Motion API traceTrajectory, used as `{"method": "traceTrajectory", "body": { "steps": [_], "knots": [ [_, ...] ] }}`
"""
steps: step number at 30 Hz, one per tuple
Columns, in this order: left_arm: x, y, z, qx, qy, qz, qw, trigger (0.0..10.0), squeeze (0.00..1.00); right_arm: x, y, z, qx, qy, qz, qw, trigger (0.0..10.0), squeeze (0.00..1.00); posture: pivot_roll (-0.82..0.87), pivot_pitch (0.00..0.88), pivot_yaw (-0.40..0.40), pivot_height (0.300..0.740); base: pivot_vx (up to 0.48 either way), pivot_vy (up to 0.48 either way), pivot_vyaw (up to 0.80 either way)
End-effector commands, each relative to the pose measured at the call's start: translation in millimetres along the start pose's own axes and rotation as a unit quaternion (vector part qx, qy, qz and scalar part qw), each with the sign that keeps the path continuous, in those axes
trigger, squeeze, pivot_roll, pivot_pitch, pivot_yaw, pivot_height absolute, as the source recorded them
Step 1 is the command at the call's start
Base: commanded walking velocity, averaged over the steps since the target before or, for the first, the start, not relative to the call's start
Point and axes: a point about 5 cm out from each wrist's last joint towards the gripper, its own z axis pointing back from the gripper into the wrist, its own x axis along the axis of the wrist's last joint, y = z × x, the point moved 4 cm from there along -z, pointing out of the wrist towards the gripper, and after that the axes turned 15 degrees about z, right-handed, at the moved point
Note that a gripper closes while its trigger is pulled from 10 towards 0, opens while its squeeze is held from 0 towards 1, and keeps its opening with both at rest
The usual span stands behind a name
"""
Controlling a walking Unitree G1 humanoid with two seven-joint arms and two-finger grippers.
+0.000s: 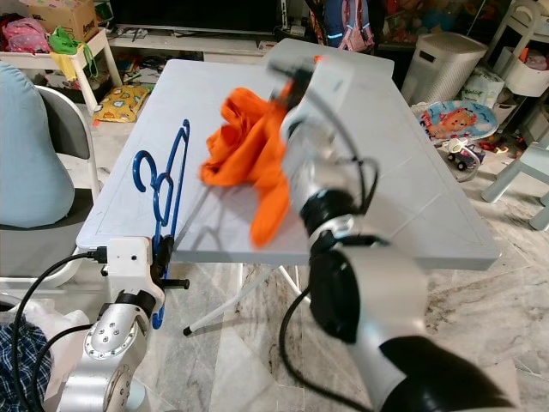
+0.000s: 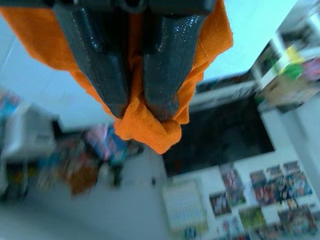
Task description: Hang hanger
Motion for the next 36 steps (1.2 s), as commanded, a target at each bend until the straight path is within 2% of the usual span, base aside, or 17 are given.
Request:
{"method": "traceTrajectory", "body": {
  "steps": [1,2,3,4,6,7,8,12,13,14,17,20,22,28,31,33,36],
  "knots": [
    [-1.9,0.8,0.9,0.004,0.004,-0.004,1.000,10.0,0.00,-3.1,-0.8,1.7,0.005,-0.008,0.016,1.000,0.0,0.00,0.21,0.043,-0.107,0.740,0.000,0.000,0.00],
    [-2.1,0.9,1.0,0.005,0.004,-0.005,1.000,10.0,0.00,-13.8,3.6,5.0,0.024,0.003,0.034,0.999,0.0,0.00,0.21,0.043,-0.107,0.740,0.000,0.000,0.00],
    [-2.1,0.9,1.0,0.005,0.004,-0.005,1.000,10.0,0.00,-13.8,3.6,5.0,0.024,0.003,0.034,0.999,0.0,0.00,0.21,0.043,-0.107,0.740,0.000,0.000,0.00],
    [-2.0,0.5,0.7,0.005,0.003,-0.004,1.000,10.0,0.00,-29.5,9.7,10.0,0.050,0.023,0.065,0.996,0.0,0.00,0.21,0.044,-0.106,0.740,0.000,0.000,0.00],
    [-2.8,-0.8,0.7,0.003,0.003,-0.004,1.000,10.0,0.00,-60.5,25.6,23.0,0.116,0.068,0.107,0.985,10.0,0.00,0.21,0.044,-0.106,0.740,0.000,0.000,0.00],
    [-3.3,-1.7,0.5,0.003,0.004,-0.003,1.000,10.0,0.00,-99.1,38.6,43.8,0.189,0.126,0.125,0.966,10.0,1.00,0.20,0.045,-0.106,0.740,0.000,0.000,0.00],
    [-3.3,-1.7,0.5,0.003,0.004,-0.003,1.000,10.0,0.00,-99.1,38.6,43.8,0.189,0.126,0.125,0.966,10.0,1.00,0.20,0.045,-0.106,0.740,0.000,0.000,0.00],
    [-3.6,-1.7,-0.5,0.002,0.005,-0.003,1.000,10.0,0.00,-131.9,42.5,64.9,0.244,0.174,0.147,0.943,10.0,1.00,0.19,0.044,-0.103,0.740,0.000,0.000,0.00],
    [-4.1,-1.8,-0.8,0.002,0.005,-0.003,1.000,10.0,0.00,-147.2,42.1,76.0,0.274,0.195,0.161,0.928,10.0,1.00,0.19,0.044,-0.102,0.740,0.000,0.000,0.00],
    [-4.1,-1.8,-0.8,0.002,0.005,-0.003,1.000,10.0,0.00,-147.2,42.1,76.0,0.274,0.195,0.161,0.928,10.0,1.00,0.19,0.044,-0.102,0.740,0.000,0.000,0.00],
    [-4.8,-2.7,-1.8,0.000,0.006,-0.004,1.000,10.0,0.00,-161.3,38.3,86.8,0.305,0.214,0.174,0.911,10.0,1.00,0.19,0.040,-0.100,0.740,0.000,0.000,0.00],
    [-4.5,-3.3,-3.0,-0.001,0.006,-0.004,1.000,10.0,0.00,-168.0,29.8,91.4,0.322,0.221,0.174,0.904,10.0,1.00,0.19,0.036,-0.099,0.740,0.000,0.000,0.00],
    [-4.5,-3.2,-3.3,-0.001,0.006,-0.004,1.000,10.0,0.00,-169.3,28.6,92.9,0.330,0.223,0.172,0.901,10.0,1.00,0.19,0.036,-0.099,0.740,0.000,0.000,0.00],
    [-4.4,-0.9,-1.9,0.003,0.005,-0.006,1.000,10.0,0.00,-166.6,-0.1,87.9,0.333,0.213,0.174,0.902,10.0,1.00,0.19,0.035,-0.102,0.740,0.000,0.000,0.00],
    [-5.0,0.9,-1.1,0.006,0.005,-0.006,1.000,10.0,0.00,-164.1,-7.9,87.0,0.343,0.205,0.177,0.899,10.0,1.00,0.19,0.035,-0.103,0.740,0.000,0.000,0.00],
    [-5.0,1.7,-0.7,0.008,0.005,-0.007,1.000,10.0,0.00,-158.8,-19.7,82.9,0.339,0.199,0.168,0.904,10.0,1.00,0.19,0.036,-0.102,0.740,0.000,0.000,0.00],
    [-5.0,1.9,-0.7,0.008,0.005,-0.007,1.000,10.0,0.00,-155.2,-26.2,80.4,0.338,0.197,0.159,0.907,10.0,1.00,0.19,0.036,-0.102,0.740,0.000,0.000,0.00]
  ]
}}
